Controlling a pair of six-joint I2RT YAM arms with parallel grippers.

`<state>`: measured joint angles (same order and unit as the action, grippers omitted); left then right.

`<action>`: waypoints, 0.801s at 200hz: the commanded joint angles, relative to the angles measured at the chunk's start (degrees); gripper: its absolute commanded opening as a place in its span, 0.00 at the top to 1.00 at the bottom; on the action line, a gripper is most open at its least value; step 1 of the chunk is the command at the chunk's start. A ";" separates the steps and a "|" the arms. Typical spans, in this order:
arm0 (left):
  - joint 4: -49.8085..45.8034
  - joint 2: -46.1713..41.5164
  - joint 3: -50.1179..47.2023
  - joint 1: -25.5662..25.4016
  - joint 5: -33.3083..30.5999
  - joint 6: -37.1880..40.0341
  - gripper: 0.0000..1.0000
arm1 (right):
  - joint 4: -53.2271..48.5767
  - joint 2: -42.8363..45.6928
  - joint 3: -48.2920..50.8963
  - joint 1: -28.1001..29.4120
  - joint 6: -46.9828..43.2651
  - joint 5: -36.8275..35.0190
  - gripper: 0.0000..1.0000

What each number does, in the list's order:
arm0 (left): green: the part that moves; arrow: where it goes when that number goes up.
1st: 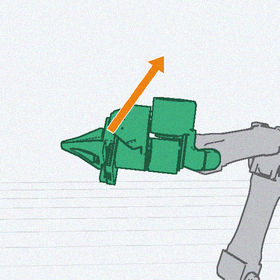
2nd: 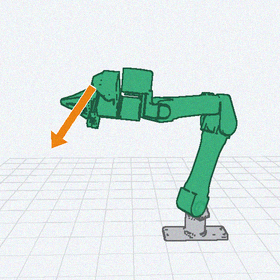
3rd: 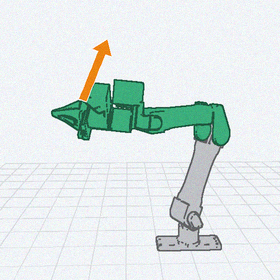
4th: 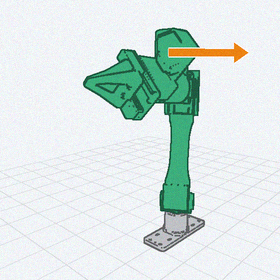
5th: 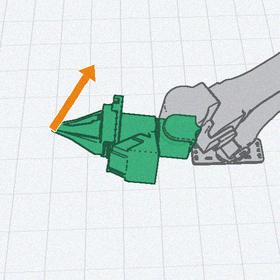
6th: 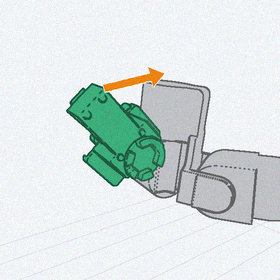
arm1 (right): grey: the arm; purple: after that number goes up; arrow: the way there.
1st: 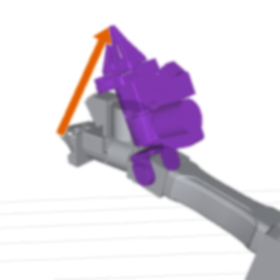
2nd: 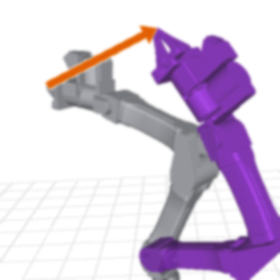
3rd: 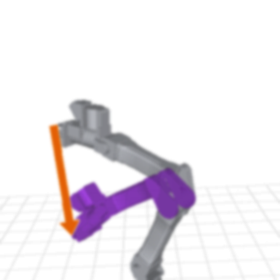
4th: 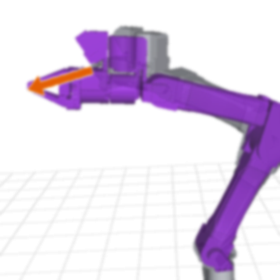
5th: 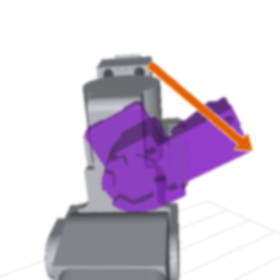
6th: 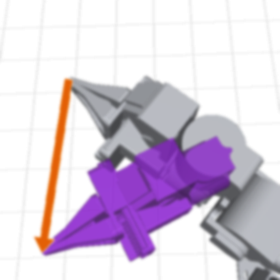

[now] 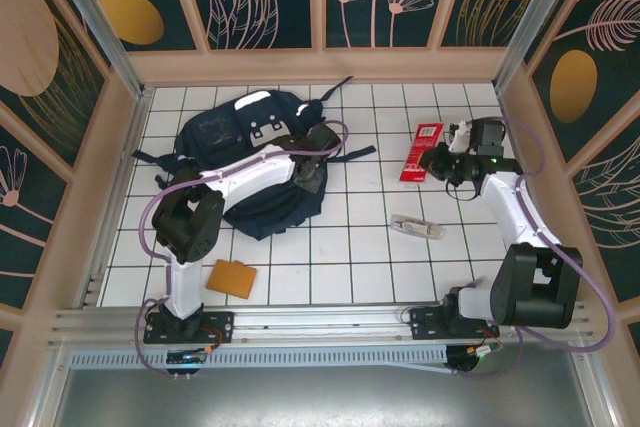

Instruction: Pack books, pencil case, and school supplies into a backpack

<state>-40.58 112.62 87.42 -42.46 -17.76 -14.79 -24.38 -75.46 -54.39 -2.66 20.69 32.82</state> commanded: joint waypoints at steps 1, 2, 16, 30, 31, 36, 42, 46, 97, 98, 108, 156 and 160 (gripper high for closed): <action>-1.76 -4.96 0.14 0.42 3.22 -1.29 0.48 | -2.41 1.19 -2.85 0.77 -1.90 0.49 1.00; -1.68 -5.17 0.18 0.43 3.37 -1.25 0.48 | -2.46 1.19 -2.88 0.79 -1.93 0.49 1.00; -1.22 -8.20 0.23 1.28 4.25 -1.16 0.53 | -2.77 1.10 -3.40 1.02 -2.05 0.40 1.00; -0.64 -10.09 -0.49 2.96 5.71 0.55 0.61 | -2.91 0.89 -3.67 1.38 -2.05 0.33 1.00; -0.55 -10.16 -0.62 3.06 5.80 0.73 0.61 | -2.93 0.86 -3.64 1.40 -2.05 0.32 1.00; -0.43 -10.39 -1.05 3.64 6.24 1.65 0.62 | -2.95 0.80 -3.70 1.59 -2.01 0.27 1.00; -0.62 -10.30 -1.35 4.35 6.46 2.55 0.61 | -2.97 0.63 -3.69 1.75 -2.05 0.23 1.00; -0.95 -9.98 -1.41 4.68 6.55 3.18 0.59 | -2.98 0.51 -3.70 1.88 -2.04 0.23 1.00; -1.63 -6.19 -4.58 6.25 9.21 7.31 0.42 | -3.73 -0.20 -4.41 2.66 -2.38 -0.04 1.00; -1.62 -6.10 -4.69 6.29 9.18 7.31 0.42 | -3.74 -0.21 -4.41 2.66 -2.39 -0.08 1.00; -1.19 -5.60 -5.18 6.34 9.02 7.39 0.40 | -4.06 -0.21 -4.66 2.70 -2.57 -0.29 1.00; -1.03 -1.95 -5.34 6.84 5.81 7.97 0.34 | -4.31 -0.34 -4.29 2.77 -2.75 -0.36 1.00; -0.96 -1.61 -5.33 6.82 5.20 8.02 0.35 | -4.26 -0.31 -4.26 2.85 -2.76 -0.41 1.00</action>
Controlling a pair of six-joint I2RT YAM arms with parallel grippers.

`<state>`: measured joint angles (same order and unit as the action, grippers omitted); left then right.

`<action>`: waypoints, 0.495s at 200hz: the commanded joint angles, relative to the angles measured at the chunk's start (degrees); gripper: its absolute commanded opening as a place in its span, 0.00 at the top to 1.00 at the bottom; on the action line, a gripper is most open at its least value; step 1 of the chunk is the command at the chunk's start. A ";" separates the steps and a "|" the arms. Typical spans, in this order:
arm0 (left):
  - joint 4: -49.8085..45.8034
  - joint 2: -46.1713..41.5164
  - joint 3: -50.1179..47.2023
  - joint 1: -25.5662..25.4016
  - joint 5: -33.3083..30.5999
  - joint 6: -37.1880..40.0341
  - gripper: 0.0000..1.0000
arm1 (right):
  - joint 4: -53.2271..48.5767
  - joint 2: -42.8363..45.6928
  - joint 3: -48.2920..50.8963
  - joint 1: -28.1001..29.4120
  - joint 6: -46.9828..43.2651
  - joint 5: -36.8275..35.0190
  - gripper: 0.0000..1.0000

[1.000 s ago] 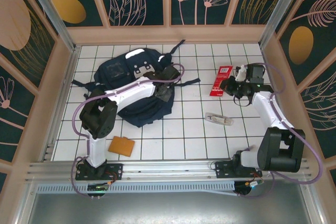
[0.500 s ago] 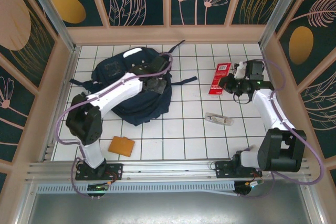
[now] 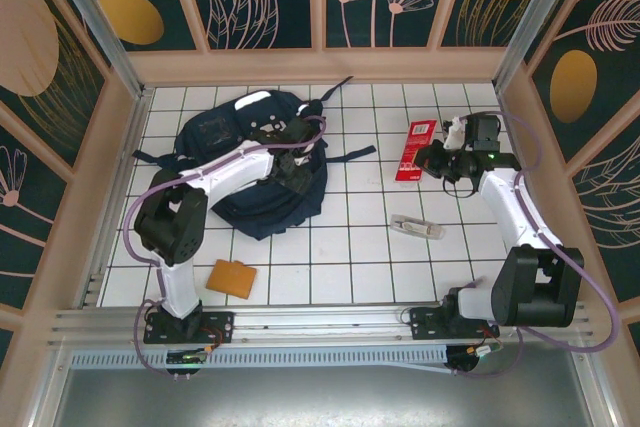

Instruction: Pack books, pencil case, and school supplies into a backpack

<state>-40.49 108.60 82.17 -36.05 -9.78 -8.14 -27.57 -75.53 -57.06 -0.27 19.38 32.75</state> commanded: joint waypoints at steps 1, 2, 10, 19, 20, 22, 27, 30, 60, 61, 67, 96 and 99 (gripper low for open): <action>-0.98 2.45 -0.08 0.43 -2.96 1.37 0.35 | -1.08 -0.24 -1.58 0.46 -1.45 -0.33 1.00; -0.94 2.52 -0.04 0.45 -3.14 1.33 0.35 | -1.08 -0.24 -1.57 0.50 -1.40 -0.33 1.00; -0.82 3.11 0.30 0.46 -4.60 1.50 0.37 | -0.97 -0.23 -1.48 0.58 -1.35 -0.32 1.00; -1.08 3.70 0.92 0.45 -4.86 2.11 0.37 | -0.99 -0.27 -1.49 0.71 -1.27 -0.32 1.00; -1.12 3.80 1.03 0.45 -4.75 2.22 0.37 | -0.99 -0.25 -1.48 0.71 -1.23 -0.32 1.00; -1.22 3.90 1.14 0.46 -4.33 2.58 0.36 | -0.95 -0.30 -1.48 0.67 -1.26 -0.32 1.00; -1.62 4.07 1.56 0.46 -2.82 3.41 0.33 | -1.02 -0.32 -1.48 0.73 -1.24 -0.32 1.00; -1.87 4.14 1.68 0.41 -1.67 4.03 0.30 | -1.11 -0.32 -1.59 0.79 -1.33 -0.32 1.00; -2.13 1.74 -0.39 0.40 3.97 7.59 0.01 | -1.69 -0.15 -1.70 0.88 -1.87 -0.32 1.00; -2.05 1.64 -0.54 0.43 3.80 7.65 0.01 | -1.74 -0.15 -1.72 0.84 -1.88 -0.32 1.00; -1.61 1.08 -1.48 0.45 2.91 8.16 0.01 | -1.73 -0.17 -1.66 0.83 -1.90 -0.32 1.00; -0.86 2.11 -2.43 0.54 -1.53 8.91 0.09 | -1.17 -0.39 -1.38 0.84 -1.74 -0.01 1.00; -0.76 2.40 -2.23 0.65 -2.02 8.68 0.14 | -1.05 -0.41 -1.38 0.88 -1.71 0.02 1.00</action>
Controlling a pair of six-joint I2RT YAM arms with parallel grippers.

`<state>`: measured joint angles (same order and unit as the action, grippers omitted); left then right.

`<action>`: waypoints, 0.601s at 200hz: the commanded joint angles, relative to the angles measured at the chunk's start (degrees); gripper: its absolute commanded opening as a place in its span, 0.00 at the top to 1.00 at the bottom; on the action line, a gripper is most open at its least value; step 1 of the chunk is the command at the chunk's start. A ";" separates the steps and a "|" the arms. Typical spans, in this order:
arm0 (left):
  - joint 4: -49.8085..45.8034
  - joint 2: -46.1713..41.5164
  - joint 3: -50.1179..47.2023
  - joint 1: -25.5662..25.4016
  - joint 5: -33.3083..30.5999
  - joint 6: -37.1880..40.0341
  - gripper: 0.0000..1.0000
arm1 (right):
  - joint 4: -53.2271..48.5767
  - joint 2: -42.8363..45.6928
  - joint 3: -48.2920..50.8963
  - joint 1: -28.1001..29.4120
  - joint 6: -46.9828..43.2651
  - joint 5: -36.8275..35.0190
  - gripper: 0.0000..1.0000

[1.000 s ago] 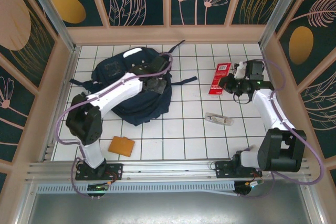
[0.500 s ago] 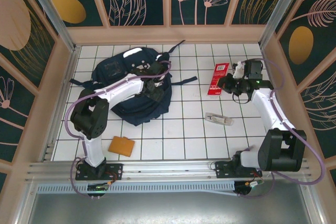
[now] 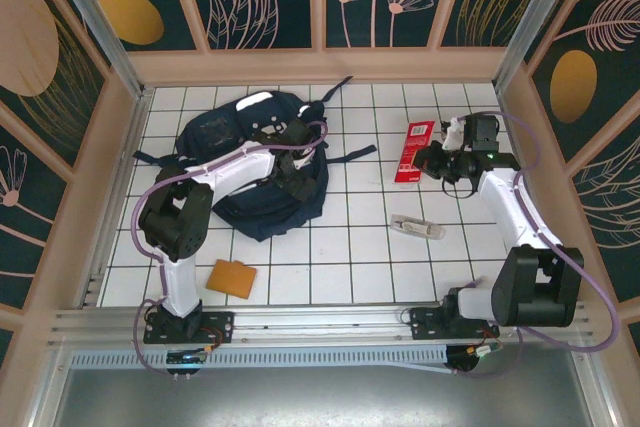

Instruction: Pack books, pencil case, and school supplies into a backpack

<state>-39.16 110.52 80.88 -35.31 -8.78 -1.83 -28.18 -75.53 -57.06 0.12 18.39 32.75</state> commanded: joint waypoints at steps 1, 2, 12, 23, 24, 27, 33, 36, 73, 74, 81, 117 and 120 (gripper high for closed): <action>-2.03 0.57 -0.83 -0.06 -3.10 2.31 0.16 | -0.41 -0.41 -1.34 0.49 -0.64 0.07 1.00; -2.00 0.62 -0.78 -0.08 -3.23 2.29 0.19 | -0.35 -0.45 -1.36 0.54 -0.60 0.10 1.00; -1.64 1.39 0.07 0.14 -3.84 1.46 0.47 | -0.21 -0.50 -1.34 0.69 -0.47 0.25 1.00; -1.24 1.45 1.28 0.22 -4.49 0.47 0.74 | -0.33 -0.50 -1.48 0.92 -0.46 0.21 1.00; -1.21 1.41 1.38 0.19 -4.49 0.36 0.75 | -0.36 -0.50 -1.52 0.93 -0.46 0.21 1.00; -1.18 1.26 1.71 0.16 -4.45 0.17 0.81 | -0.49 -0.50 -1.60 1.01 -0.46 0.21 1.00; -0.95 0.75 2.25 0.20 -4.27 -0.34 0.89 | -0.86 -0.41 -1.78 1.03 -0.55 0.14 1.00; -0.95 0.42 2.70 0.21 -4.03 -0.56 0.94 | -1.02 -0.33 -1.96 1.06 -0.63 0.12 1.00; -3.99 -4.50 9.21 0.21 -0.72 -4.85 1.00 | 1.25 1.70 -0.03 2.66 3.35 4.66 1.00; -4.17 -4.56 9.47 0.23 -0.54 -4.94 1.00 | 1.58 1.79 0.13 2.76 3.68 4.94 1.00; -5.57 -4.77 11.68 0.19 0.97 -5.99 1.00 | 4.21 2.53 1.48 4.07 6.47 7.36 1.00; -9.97 -4.78 21.74 0.21 5.61 -10.93 1.00 | 19.20 3.36 6.71 15.97 20.48 10.78 1.00; -10.12 -4.65 22.51 0.24 5.61 -11.31 1.00 | 19.89 3.10 6.62 16.98 21.30 10.54 1.00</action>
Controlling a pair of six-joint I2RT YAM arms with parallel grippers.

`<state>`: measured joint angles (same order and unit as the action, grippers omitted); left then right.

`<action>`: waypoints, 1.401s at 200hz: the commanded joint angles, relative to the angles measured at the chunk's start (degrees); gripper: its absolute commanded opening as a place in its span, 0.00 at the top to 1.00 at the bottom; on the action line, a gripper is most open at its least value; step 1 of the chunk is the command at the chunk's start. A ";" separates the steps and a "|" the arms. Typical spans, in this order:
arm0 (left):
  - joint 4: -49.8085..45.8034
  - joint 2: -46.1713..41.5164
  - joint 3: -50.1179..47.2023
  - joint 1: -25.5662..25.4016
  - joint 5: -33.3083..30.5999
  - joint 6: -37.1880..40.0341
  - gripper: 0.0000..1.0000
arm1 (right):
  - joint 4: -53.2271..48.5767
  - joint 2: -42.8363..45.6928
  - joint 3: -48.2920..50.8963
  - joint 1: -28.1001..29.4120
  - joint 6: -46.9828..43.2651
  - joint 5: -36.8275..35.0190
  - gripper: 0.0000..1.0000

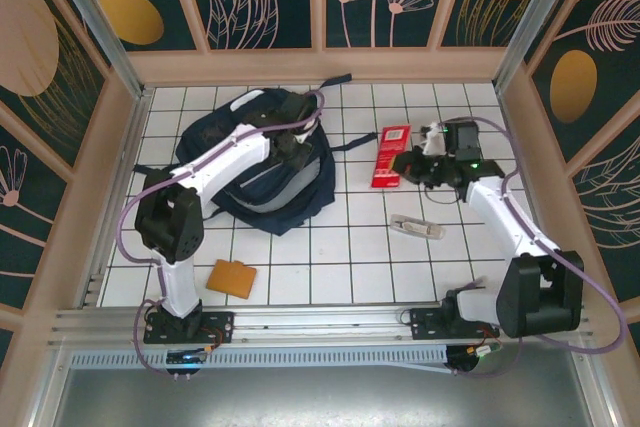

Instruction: Pack books, pencil case, and school supplies into a backpack

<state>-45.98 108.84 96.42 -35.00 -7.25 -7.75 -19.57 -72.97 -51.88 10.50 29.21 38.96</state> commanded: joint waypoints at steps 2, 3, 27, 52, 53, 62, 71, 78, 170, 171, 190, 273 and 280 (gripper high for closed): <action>-3.32 -2.90 7.41 -0.13 4.08 -5.60 1.00 | 11.68 0.37 1.37 7.02 11.10 4.07 1.00; -3.33 -2.87 7.70 -0.10 4.13 -5.69 1.00 | 11.76 0.28 1.35 7.22 11.25 3.91 1.00; -5.13 -1.97 13.67 -0.15 4.73 -8.07 1.00 | 18.49 -1.72 1.78 13.24 19.74 -2.21 1.00; -5.70 -1.18 18.50 -0.15 5.95 -10.38 1.00 | 30.83 -8.03 2.08 17.45 29.50 -3.58 1.00; -5.70 -1.17 18.61 -0.15 5.98 -10.46 1.00 | 31.44 -8.35 2.02 17.58 29.81 -3.61 1.00; -5.47 -1.17 19.59 -0.13 6.17 -11.38 1.00 | 35.76 -11.44 1.56 18.68 32.80 -4.91 1.00; -5.28 -1.33 20.39 -0.15 6.18 -12.04 1.00 | 38.91 -14.29 1.08 19.72 35.42 -8.11 1.00; -4.95 -1.40 20.87 -0.15 6.17 -12.49 1.00 | 41.89 -16.70 0.71 20.41 37.12 -10.33 1.00; -5.33 1.31 26.88 -0.03 9.77 -14.33 1.00 | 65.29 -54.50 -24.39 32.52 57.88 -28.70 0.69; -5.30 1.34 26.93 0.00 9.78 -14.28 1.00 | 65.06 -54.84 -24.89 32.50 58.15 -28.56 0.68; -5.70 1.35 26.84 0.20 8.40 -13.72 1.00 | 62.93 -55.67 -25.74 32.56 59.33 -27.74 0.54; 2.40 -2.52 13.47 5.53 10.87 -10.71 1.00 | 47.79 -32.94 -3.88 28.18 47.31 -20.71 0.43; 3.39 -2.89 11.74 5.67 10.58 -10.25 1.00 | 45.83 -31.23 -3.06 27.69 45.58 -19.75 0.43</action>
<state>-49.76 109.84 112.12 -31.14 3.40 -20.27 33.08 -110.74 -58.04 39.90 80.77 15.75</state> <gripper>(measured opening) 0.046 0.566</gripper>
